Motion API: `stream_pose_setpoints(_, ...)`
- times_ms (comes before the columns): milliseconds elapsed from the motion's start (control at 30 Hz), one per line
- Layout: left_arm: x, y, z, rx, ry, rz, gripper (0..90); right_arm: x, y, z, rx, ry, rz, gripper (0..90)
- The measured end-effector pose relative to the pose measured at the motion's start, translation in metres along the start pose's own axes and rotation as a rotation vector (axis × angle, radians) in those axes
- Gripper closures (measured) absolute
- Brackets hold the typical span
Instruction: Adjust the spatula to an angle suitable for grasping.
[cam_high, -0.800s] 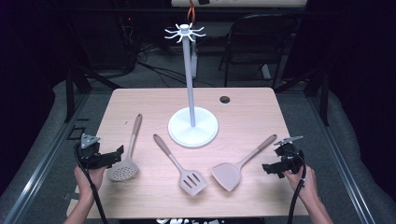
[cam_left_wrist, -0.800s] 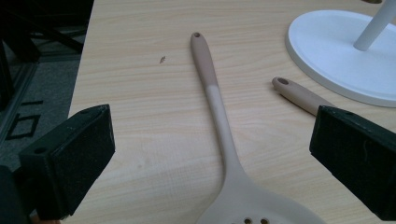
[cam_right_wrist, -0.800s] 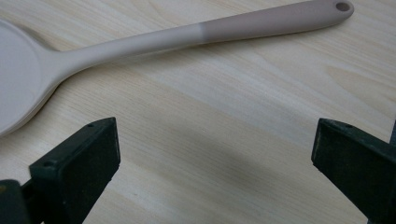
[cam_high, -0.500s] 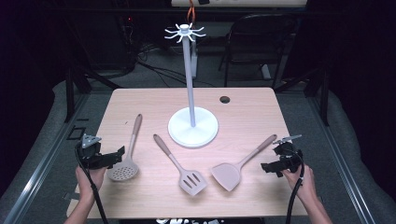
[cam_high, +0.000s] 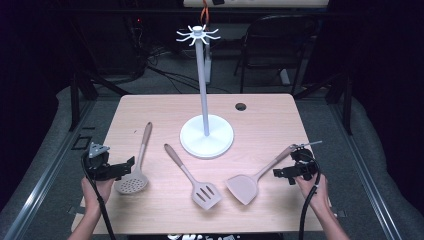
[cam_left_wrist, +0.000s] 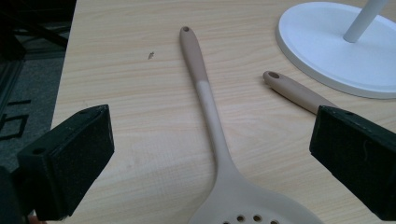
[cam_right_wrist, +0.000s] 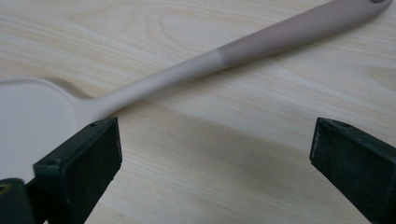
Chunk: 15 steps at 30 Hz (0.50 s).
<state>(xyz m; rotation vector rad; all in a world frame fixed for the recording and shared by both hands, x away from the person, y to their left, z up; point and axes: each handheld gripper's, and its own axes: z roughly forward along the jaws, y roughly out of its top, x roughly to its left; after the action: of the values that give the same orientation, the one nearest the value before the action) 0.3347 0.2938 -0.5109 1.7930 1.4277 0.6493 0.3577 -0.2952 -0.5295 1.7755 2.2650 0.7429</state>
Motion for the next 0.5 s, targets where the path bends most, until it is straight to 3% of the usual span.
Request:
stream_pose_setpoints(200,0.002,-0.001,0.002,0.002,-0.007,-0.016,0.0,0.011,0.011,0.009,0.027,-0.022,-0.014,5.0)
stream_pose_setpoints(500,-0.003,0.000,0.001,0.002,-0.008,0.005,0.0,0.027,0.028,0.029,0.069,-0.046,0.042,11.2)
